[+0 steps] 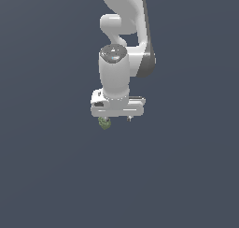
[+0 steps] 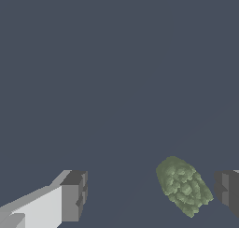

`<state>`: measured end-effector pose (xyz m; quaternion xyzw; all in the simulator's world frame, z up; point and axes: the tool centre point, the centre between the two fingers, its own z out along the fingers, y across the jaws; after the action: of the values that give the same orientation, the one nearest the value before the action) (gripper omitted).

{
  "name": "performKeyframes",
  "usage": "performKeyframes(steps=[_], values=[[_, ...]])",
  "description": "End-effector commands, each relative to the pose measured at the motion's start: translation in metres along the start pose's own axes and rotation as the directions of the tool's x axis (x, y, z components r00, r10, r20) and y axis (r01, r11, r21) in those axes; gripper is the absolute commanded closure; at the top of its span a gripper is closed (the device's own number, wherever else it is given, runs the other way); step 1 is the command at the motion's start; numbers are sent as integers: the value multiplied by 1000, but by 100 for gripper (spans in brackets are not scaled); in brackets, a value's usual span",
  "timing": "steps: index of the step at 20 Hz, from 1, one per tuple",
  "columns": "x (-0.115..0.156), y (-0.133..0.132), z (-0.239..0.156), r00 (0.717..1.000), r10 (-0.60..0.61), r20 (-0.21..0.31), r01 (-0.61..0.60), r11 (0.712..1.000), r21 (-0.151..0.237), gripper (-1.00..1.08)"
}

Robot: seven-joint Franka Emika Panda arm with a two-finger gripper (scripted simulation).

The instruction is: Pick up the object and move it to a goal position.

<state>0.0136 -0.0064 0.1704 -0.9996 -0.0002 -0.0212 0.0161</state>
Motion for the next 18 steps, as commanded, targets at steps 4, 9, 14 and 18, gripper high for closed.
performKeyframes(steps=[4, 9, 14, 18], values=[[-6, 10, 8, 997, -73, 5, 73, 997, -5, -92], [-15, 22, 19, 985, -171, 13, 171, 985, -10, -92], [-27, 36, 31, 958, -286, 23, 287, 958, -13, -92], [-36, 47, 41, 926, -377, 31, 377, 926, -13, -92]])
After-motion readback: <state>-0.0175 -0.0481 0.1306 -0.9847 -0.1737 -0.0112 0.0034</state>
